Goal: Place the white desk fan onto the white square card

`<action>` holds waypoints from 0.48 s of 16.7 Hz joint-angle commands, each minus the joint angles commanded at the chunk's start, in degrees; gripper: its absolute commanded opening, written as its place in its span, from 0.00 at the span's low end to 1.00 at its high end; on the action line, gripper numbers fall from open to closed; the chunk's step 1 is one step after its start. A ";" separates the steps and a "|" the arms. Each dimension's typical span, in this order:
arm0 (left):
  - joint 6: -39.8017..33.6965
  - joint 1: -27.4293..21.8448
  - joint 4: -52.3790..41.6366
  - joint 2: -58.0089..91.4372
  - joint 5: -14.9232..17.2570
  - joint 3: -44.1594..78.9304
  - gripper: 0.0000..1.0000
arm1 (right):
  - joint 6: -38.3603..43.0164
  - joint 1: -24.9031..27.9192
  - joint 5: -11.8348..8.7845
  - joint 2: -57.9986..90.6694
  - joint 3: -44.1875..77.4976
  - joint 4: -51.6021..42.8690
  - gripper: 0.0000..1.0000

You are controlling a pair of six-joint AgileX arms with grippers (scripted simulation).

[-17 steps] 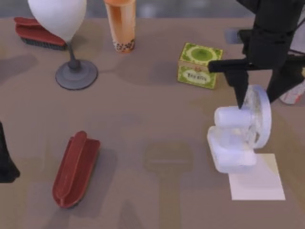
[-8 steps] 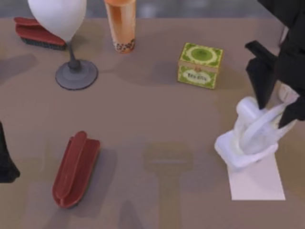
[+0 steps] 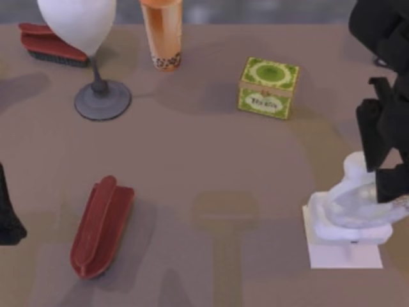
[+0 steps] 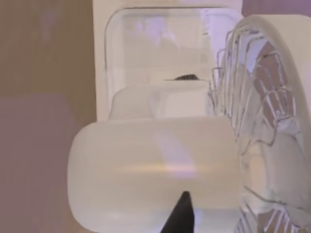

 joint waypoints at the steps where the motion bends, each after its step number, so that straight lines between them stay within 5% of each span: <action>1: 0.00 0.00 0.00 0.00 0.00 0.00 1.00 | 1.24 0.18 0.13 -0.32 -0.52 0.10 0.00; 8: 0.00 0.00 0.00 0.00 0.00 0.00 1.00 | 2.02 -0.08 0.14 -0.28 -0.84 0.33 0.00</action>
